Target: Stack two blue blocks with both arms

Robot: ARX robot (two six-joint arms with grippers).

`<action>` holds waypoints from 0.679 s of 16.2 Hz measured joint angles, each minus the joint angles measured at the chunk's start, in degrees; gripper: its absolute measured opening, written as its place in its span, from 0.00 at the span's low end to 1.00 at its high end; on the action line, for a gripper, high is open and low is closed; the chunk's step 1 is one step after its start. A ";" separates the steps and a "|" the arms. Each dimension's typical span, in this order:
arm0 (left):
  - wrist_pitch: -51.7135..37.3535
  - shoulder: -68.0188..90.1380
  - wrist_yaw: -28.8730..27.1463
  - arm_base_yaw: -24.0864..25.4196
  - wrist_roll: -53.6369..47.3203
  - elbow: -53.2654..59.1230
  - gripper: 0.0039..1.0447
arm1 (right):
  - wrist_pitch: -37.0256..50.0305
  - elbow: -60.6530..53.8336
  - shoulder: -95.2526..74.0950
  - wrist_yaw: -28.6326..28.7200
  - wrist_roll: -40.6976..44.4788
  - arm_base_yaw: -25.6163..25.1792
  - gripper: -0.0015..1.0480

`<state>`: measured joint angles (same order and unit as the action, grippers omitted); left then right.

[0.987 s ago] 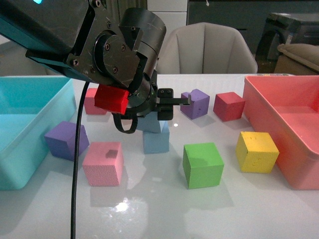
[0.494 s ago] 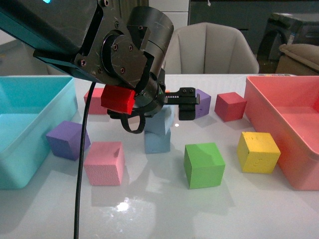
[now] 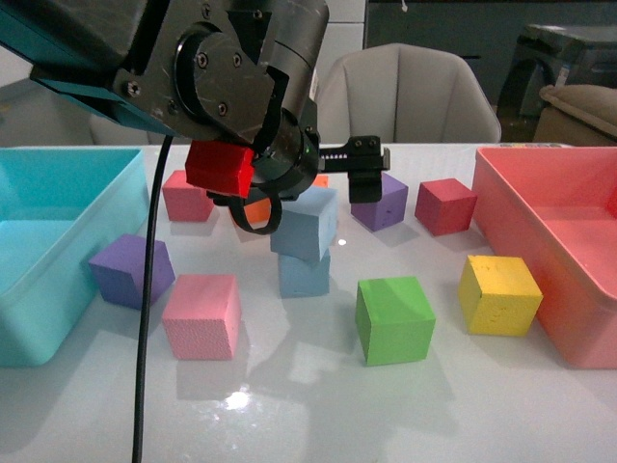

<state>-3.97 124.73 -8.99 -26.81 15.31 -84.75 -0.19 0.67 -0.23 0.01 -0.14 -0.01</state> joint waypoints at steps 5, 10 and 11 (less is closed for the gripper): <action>-14.58 -14.97 4.39 0.94 -5.57 19.10 0.94 | 0.00 0.00 0.00 0.00 0.00 0.00 0.94; -22.77 -34.14 10.25 9.27 -14.08 46.42 0.94 | 0.00 0.00 0.00 0.00 0.00 0.00 0.94; -23.17 -38.71 12.11 11.26 -14.91 50.60 0.94 | 0.00 0.00 0.00 0.00 0.00 0.00 0.94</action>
<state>-27.14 86.02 3.11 -15.55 0.40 -34.15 -0.19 0.67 -0.23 0.01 -0.14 -0.01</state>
